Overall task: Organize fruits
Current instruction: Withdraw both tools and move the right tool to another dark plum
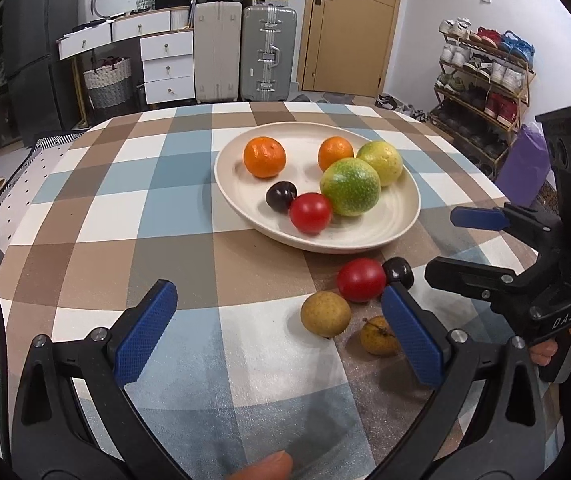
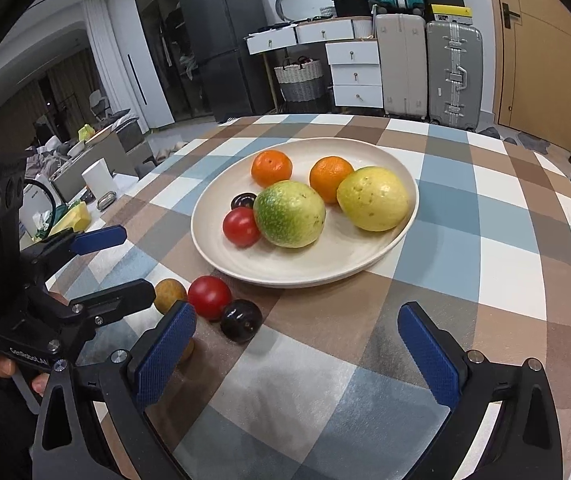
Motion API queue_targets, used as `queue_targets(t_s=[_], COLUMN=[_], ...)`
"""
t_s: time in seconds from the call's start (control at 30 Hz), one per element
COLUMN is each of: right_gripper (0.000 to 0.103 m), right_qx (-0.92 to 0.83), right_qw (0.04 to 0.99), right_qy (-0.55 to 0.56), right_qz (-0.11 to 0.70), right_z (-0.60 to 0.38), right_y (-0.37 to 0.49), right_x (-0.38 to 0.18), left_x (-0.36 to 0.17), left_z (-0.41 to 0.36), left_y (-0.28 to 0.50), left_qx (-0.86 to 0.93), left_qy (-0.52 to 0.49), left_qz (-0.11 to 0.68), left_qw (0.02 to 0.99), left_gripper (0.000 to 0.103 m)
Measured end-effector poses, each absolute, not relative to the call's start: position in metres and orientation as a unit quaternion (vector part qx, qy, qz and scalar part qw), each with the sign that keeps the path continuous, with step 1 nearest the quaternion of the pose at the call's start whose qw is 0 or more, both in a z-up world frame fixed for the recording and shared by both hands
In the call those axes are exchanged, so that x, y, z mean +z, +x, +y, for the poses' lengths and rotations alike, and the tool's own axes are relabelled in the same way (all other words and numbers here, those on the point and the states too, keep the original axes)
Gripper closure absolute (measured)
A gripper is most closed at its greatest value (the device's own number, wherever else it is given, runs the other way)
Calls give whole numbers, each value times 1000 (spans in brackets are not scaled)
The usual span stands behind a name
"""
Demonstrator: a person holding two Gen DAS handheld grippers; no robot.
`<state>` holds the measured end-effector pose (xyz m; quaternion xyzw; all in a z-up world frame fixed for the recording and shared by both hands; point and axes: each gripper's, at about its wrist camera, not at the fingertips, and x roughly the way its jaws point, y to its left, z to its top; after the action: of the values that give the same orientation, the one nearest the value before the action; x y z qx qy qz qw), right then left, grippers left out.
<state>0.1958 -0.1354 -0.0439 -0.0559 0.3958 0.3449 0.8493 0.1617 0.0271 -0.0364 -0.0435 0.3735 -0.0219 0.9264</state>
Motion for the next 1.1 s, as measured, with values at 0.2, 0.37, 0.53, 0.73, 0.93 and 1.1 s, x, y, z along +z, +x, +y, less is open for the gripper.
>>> queue_targets(t_s=[0.2,0.37,0.53,0.73,0.93,1.1], right_gripper=[0,0,1,5,19,26], right_qx=[341,345,354,357,359,368], right_qw=[846,836,827,824,818,815], right_qy=[-84,-91,-111,-130,-133,-137], right_qz=[402,417,421,421,429,426], right_z=[-129,-126,-116,-107,-104,-102], right_y=[192,195,192,190,192,191], right_x=[-47,-52,-55,-58,-60,-60], left_x=[-39,-41,-41,-43,-43,-44], left_z=[30,39,40,38,38,40], left_y=[164,167,168,170,169,169], left_qx=[-18,-12,-11,-12,-13,-12], left_qy=[-50,-68,-66,-58,-61,-69], left_qz=[381,383,384,389,392,390], left_qw=[923,921,921,919,918,918], left_gripper=[1,1,1,1,1,1])
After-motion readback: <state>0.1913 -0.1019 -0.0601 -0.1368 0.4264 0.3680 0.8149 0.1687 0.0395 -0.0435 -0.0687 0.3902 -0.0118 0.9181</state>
